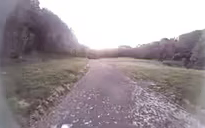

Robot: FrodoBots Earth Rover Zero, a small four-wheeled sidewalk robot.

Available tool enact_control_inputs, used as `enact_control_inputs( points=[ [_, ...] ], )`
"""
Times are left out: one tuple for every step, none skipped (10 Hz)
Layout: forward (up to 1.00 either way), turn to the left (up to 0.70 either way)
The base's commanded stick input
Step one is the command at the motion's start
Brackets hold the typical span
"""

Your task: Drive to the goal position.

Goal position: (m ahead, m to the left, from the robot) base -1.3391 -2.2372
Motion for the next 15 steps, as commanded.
enact_control_inputs(
  points=[
    [0.5, 0.0],
    [0.5, 0.0],
    [0.5, 0.0],
    [0.5, 0.0],
    [0.5, 0.0],
    [0.5, 0.0],
    [0.5, 0.0],
    [0.5, 0.0],
    [0.5, 0.0],
    [0.5, 0.0],
    [0.5, 0.0],
    [0.5, 0.0],
    [0.5, 0.0],
    [0.5, 0.0],
    [0.5, 0.0]
  ],
)
